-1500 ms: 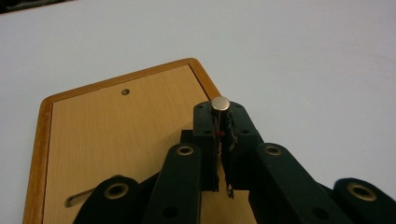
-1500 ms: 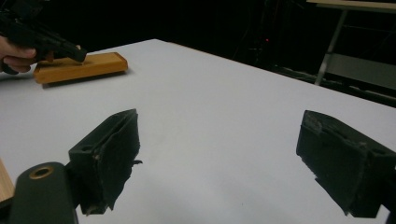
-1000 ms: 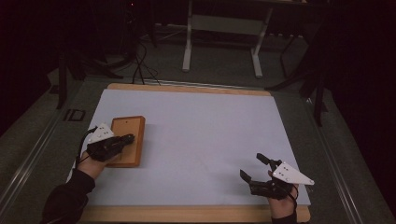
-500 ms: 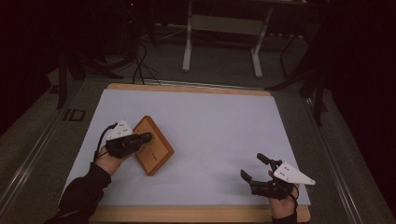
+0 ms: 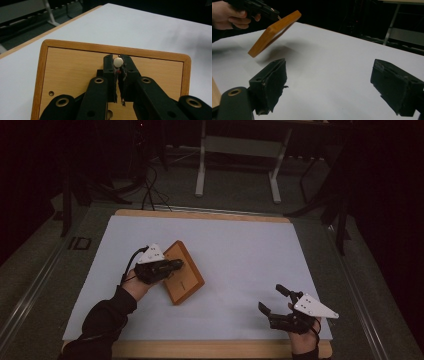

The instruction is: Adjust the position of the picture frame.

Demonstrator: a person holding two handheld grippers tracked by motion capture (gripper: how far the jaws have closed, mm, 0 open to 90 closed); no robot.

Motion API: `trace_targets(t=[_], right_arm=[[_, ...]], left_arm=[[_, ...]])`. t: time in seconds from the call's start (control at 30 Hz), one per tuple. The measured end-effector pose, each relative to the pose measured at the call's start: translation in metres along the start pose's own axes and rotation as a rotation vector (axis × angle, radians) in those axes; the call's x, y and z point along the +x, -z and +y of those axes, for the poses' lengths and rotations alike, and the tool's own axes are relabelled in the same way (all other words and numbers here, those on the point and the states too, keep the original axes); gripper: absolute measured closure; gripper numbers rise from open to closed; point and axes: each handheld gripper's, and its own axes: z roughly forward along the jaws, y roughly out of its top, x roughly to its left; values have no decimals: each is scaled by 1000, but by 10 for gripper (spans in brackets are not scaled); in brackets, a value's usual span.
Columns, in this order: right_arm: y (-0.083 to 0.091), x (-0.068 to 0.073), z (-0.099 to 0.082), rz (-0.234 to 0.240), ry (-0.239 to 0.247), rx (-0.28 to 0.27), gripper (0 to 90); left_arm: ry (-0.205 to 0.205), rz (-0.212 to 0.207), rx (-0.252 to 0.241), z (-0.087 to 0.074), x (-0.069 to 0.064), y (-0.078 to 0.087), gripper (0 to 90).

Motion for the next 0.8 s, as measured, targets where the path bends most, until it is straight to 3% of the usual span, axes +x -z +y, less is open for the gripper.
trace_targets(t=[0.53,0.8], right_arm=[[2,-1,0,4,-5,-7,131],[3,-2,0,8,-5,-10,131]], left_arm=[[-38,-99,24,19,-20,-54,852],[-55,-120,61,20,-28,-81,852]])
